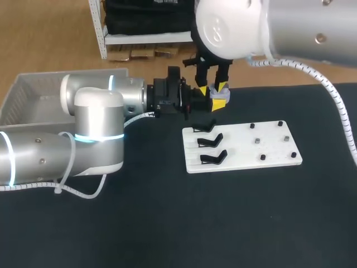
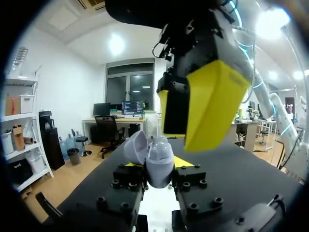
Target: Pick up each earbud case from the left stands, insert the matching earbuds, close the lid, and place the case in the box.
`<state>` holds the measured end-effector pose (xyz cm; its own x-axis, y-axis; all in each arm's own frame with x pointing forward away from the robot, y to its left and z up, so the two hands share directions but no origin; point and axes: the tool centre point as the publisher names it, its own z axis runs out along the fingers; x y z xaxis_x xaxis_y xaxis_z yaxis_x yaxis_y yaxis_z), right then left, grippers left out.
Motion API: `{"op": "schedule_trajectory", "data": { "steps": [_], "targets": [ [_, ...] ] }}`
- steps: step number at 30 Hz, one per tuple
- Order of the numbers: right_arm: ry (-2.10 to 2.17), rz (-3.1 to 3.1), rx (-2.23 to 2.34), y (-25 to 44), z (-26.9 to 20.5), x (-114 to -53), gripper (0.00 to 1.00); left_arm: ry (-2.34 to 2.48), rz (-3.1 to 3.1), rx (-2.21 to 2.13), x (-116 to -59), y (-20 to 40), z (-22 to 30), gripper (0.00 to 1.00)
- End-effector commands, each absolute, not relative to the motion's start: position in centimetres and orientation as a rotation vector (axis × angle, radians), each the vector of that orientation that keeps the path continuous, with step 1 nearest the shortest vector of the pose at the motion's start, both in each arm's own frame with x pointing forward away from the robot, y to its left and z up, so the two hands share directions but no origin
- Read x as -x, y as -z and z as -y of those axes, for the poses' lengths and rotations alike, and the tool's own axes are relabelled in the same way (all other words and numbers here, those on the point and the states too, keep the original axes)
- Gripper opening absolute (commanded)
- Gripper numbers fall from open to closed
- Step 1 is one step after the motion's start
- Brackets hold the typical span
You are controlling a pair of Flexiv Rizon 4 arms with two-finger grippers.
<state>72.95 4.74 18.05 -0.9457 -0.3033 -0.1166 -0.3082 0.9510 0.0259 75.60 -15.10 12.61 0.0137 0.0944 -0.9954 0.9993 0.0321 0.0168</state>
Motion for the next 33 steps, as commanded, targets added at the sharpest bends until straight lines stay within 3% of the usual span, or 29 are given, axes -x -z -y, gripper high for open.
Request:
{"op": "schedule_trajectory", "data": {
  "steps": [1,20,33],
  "targets": [
    [-0.063,-2.987,0.471,-18.5,-4.7,-73.4,0.34,1.130,-1.284,-1.264,-75.7,-12.7,15.1,0.00],
    [-0.094,-2.919,0.316,-17.3,-3.0,-80.4,0.35,1.130,-1.284,-1.264,-75.7,-12.7,15.1,0.00],
    [-0.074,-2.943,0.274,-16.5,-2.2,-78.4,0.35,1.130,-1.284,-1.264,-75.7,-12.7,15.1,0.00]
  ]
}}
